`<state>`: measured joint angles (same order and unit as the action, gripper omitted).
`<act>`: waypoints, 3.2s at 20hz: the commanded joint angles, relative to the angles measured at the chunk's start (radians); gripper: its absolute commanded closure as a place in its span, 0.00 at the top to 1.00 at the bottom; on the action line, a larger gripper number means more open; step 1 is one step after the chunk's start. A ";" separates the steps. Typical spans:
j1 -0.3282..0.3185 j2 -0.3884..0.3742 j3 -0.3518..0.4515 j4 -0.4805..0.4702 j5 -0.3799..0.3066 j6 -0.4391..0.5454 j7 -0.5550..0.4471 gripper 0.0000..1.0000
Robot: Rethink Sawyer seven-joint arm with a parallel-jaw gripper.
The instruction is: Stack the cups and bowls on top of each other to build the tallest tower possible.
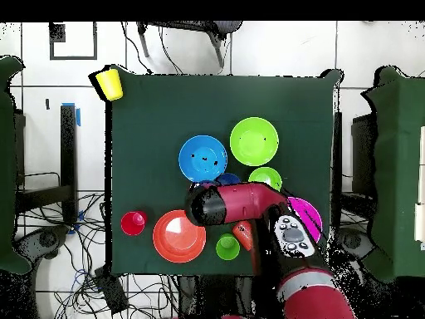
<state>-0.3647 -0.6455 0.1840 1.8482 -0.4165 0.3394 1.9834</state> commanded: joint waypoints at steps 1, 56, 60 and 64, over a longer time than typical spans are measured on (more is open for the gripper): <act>0.114 -0.087 0.009 0.062 0.025 0.149 0.067 0.00; 0.761 0.033 -0.517 -0.004 0.180 0.059 0.466 0.00; 0.817 0.037 -0.556 0.009 0.202 0.034 0.526 0.00; 0.846 0.040 -0.570 0.023 0.220 0.030 0.552 0.00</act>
<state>0.4507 -0.6104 -0.3881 1.8076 -0.2526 0.4335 2.3058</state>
